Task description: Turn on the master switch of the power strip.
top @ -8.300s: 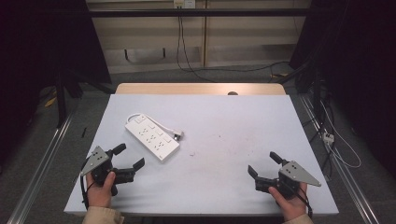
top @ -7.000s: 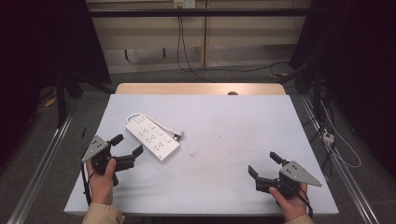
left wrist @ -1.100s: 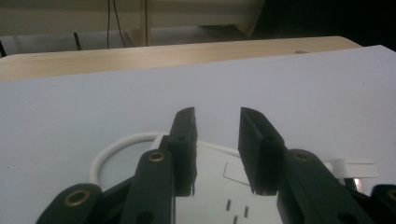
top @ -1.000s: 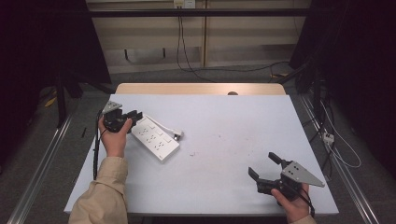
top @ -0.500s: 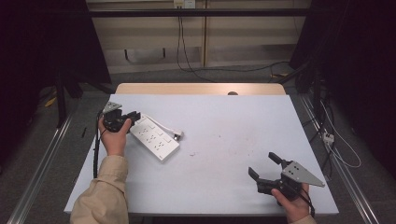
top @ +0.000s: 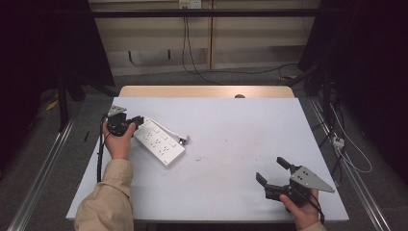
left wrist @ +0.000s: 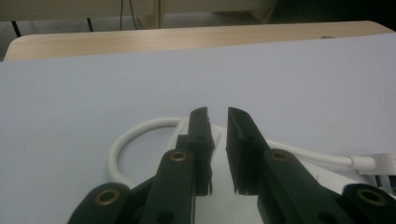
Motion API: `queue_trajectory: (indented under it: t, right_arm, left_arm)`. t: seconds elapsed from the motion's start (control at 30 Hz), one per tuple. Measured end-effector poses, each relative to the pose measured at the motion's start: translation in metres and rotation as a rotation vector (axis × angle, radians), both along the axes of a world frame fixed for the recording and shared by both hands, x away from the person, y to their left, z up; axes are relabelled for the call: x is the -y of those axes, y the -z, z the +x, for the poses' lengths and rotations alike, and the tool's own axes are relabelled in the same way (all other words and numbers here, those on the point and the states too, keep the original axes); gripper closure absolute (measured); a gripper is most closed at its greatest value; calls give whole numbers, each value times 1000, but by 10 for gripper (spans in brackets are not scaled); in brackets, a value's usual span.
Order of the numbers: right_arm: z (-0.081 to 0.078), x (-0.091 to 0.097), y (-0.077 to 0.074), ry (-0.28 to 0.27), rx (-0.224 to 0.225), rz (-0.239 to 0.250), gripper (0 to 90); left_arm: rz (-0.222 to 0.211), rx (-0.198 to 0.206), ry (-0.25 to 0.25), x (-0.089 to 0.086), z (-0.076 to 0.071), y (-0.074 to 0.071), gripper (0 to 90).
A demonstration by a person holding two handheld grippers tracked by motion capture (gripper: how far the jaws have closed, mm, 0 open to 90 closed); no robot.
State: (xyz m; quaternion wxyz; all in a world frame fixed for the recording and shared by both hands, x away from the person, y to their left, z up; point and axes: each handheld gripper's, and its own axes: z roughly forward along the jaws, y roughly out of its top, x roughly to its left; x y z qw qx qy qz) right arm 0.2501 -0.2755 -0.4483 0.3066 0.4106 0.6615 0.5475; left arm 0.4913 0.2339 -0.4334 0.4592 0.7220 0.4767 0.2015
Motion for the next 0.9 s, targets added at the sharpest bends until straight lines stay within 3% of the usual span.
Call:
queue_trajectory:
  t: [0.9]
  right_arm:
    - [0, -1, 0, -7, -2, 1, 73]
  left_arm:
    - [20, -12, 10, 7, 11, -2, 849]
